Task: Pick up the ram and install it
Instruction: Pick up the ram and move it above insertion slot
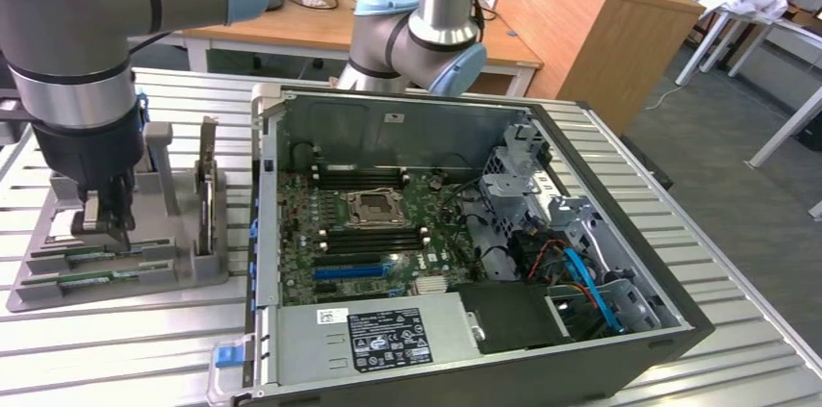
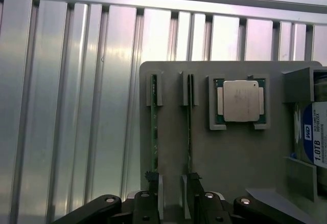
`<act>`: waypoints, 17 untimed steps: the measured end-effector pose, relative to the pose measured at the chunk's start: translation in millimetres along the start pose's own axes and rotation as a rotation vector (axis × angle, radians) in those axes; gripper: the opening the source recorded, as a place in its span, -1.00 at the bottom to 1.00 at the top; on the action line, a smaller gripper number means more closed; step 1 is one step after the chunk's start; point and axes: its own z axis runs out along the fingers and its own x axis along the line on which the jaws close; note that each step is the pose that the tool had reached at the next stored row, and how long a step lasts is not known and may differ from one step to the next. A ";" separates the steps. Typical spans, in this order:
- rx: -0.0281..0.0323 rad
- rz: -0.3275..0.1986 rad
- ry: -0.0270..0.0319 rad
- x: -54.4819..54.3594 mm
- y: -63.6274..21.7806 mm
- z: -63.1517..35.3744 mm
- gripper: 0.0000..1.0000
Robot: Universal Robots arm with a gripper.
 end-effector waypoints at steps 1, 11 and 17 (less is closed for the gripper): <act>0.0000 -0.001 0.0000 0.0 -0.1 0.7 -0.29; -0.0001 -0.006 0.0003 0.5 -0.6 8.3 -0.29; -0.0002 -0.010 0.0004 0.8 -0.9 12.7 -0.29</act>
